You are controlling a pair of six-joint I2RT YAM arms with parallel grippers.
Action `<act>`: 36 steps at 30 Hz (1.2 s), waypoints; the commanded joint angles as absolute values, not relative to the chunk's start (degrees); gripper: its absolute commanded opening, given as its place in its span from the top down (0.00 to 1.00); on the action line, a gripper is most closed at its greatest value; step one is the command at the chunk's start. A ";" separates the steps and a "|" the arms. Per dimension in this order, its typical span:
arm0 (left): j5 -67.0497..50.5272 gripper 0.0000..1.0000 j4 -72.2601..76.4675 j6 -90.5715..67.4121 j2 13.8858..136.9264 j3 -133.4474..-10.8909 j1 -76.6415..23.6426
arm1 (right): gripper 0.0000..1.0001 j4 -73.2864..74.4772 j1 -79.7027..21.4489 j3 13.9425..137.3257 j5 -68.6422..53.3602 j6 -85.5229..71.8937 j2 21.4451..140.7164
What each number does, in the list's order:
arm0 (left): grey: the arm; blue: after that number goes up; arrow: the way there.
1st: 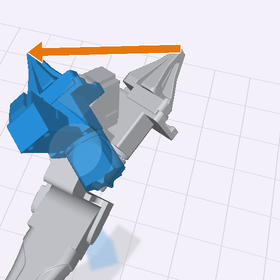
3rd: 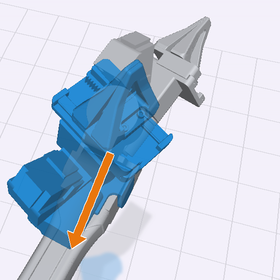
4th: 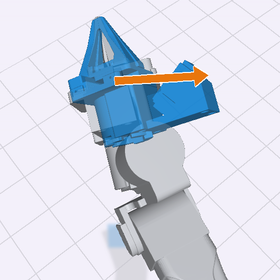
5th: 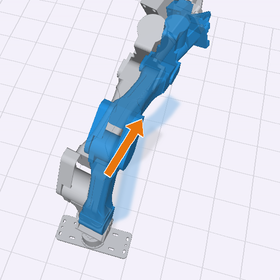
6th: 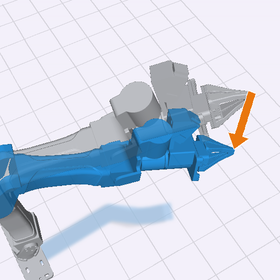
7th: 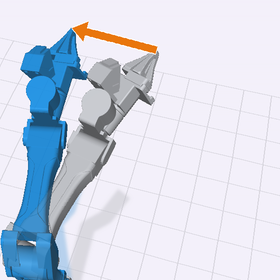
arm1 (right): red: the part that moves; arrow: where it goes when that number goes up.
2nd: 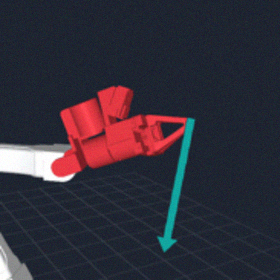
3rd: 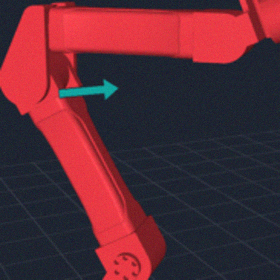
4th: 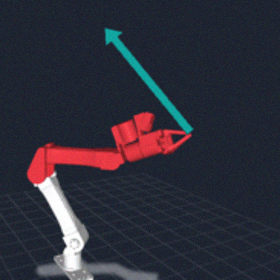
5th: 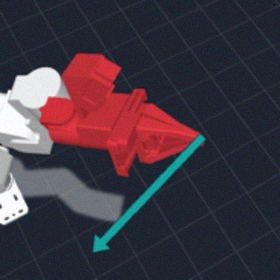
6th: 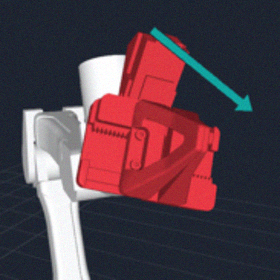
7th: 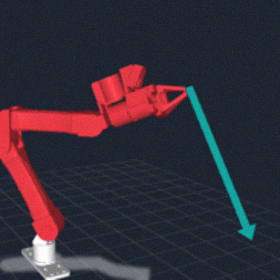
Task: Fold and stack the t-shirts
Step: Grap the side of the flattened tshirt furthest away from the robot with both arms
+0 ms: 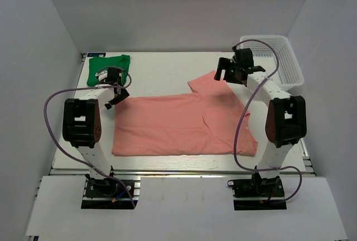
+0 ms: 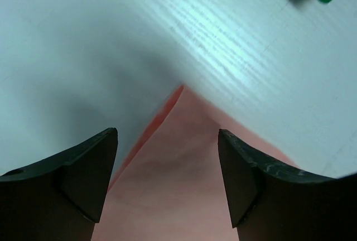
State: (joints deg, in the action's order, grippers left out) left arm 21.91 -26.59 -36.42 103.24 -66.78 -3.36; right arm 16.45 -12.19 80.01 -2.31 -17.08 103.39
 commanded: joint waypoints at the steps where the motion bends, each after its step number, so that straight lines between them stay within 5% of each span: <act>1: 20.76 0.18 -20.33 -35.25 104.94 -69.43 -2.81 | 0.10 14.94 -11.78 85.33 -1.40 -14.15 106.08; 6: 18.46 0.32 -16.61 -34.37 107.05 -68.29 -2.29 | 0.10 13.54 -11.86 89.63 -1.23 -13.10 111.43; 14: 16.08 1.00 -16.61 -34.37 109.68 -68.29 -1.76 | 0.10 16.43 -11.69 102.02 -2.54 -11.87 123.74; 30: 11.95 1.00 -11.78 -32.26 105.73 -62.40 -1.76 | 0.10 15.03 -12.39 122.87 -0.79 -8.18 145.45; 34: 11.95 1.00 -12.39 -32.26 105.73 -62.40 -1.76 | 0.32 16.60 -12.74 122.61 -2.81 -7.65 146.16; 36: 11.95 1.00 -12.39 -32.26 106.26 -62.40 -1.76 | 0.33 18.09 -13.45 122.43 -2.29 -6.42 145.55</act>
State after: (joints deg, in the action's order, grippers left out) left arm 13.89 -10.83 -32.71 107.50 -63.46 -1.83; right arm 14.96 -12.40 121.40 -1.26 -8.34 144.62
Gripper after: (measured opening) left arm 0.022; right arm 0.673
